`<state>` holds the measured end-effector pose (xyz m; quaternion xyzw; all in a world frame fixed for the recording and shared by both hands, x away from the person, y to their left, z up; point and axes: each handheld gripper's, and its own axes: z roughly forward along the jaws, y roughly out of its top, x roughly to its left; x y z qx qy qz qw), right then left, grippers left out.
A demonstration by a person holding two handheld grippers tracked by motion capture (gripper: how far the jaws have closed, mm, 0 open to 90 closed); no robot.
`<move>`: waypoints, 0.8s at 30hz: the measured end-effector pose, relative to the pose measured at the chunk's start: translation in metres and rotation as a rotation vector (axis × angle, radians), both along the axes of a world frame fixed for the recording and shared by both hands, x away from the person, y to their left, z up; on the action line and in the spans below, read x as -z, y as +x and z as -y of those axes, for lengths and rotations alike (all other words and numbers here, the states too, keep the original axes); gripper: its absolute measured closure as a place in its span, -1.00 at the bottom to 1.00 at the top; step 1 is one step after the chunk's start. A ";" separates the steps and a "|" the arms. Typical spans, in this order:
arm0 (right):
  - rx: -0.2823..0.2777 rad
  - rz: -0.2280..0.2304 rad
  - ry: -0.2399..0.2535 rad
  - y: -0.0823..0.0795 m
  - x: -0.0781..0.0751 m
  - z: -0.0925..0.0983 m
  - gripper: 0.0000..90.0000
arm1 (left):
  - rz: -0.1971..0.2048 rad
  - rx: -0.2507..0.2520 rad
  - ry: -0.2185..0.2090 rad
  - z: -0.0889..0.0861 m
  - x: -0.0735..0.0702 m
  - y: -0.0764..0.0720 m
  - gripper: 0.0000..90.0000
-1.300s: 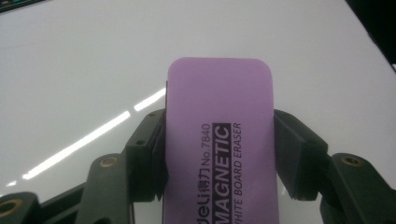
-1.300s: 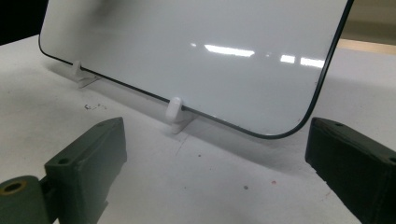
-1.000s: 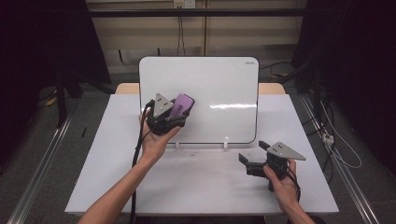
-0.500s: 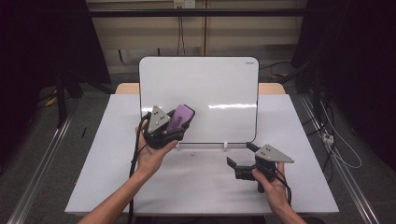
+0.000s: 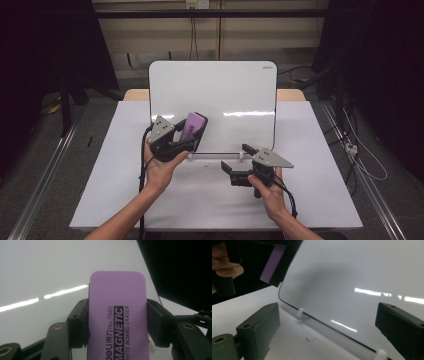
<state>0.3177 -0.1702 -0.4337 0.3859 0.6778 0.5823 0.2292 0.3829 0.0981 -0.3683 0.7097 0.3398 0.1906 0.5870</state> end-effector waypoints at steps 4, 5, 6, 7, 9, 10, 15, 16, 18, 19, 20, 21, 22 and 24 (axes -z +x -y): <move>-0.061 0.020 0.051 0.003 0.001 -0.015 -0.87 | 0.000 -0.004 -0.008 0.001 0.001 0.000 -0.09; -0.063 0.022 0.063 0.003 0.000 -0.018 -0.87 | -0.003 -0.002 -0.013 0.001 0.001 0.000 -0.09; -0.065 0.031 0.068 0.003 0.000 -0.021 -0.87 | -0.007 0.002 -0.024 0.001 0.001 0.000 -0.09; -0.073 0.036 0.099 0.005 0.000 -0.024 -0.87 | -0.004 0.002 -0.023 0.002 0.001 0.000 -0.09; -0.076 0.016 0.154 0.008 0.000 -0.028 -0.84 | -0.003 -0.006 -0.031 0.002 0.001 -0.001 -0.09; -0.071 0.008 0.169 0.009 0.001 -0.030 -0.82 | 0.000 -0.006 -0.028 0.002 0.002 -0.001 -0.09; -0.078 -0.032 0.265 0.013 0.005 -0.042 -0.61 | -0.018 -0.007 -0.036 0.005 0.006 -0.003 -0.09; -0.071 -0.039 0.285 0.013 0.005 -0.043 -0.56 | -0.013 -0.008 -0.034 0.006 0.007 -0.004 -0.09; -0.057 -0.060 0.346 0.014 0.005 -0.045 -0.40 | -0.016 -0.007 -0.040 0.008 0.007 -0.005 -0.09; -0.048 -0.067 0.368 0.015 0.005 -0.046 -0.36 | -0.016 -0.008 -0.042 0.010 0.007 -0.006 -0.09; -0.045 -0.072 0.378 0.015 0.005 -0.047 -0.31 | -0.013 -0.003 -0.043 0.011 0.008 -0.007 -0.08; -0.034 -0.071 0.385 0.015 0.006 -0.048 -0.24 | -0.015 -0.004 -0.043 0.012 0.008 -0.007 -0.08; -0.030 -0.070 0.392 0.015 0.006 -0.049 -0.16 | -0.014 -0.001 -0.042 0.013 0.008 -0.008 -0.09; -0.028 -0.074 0.415 0.015 0.006 -0.051 -0.05 | -0.015 -0.002 -0.044 0.016 0.009 -0.008 -0.09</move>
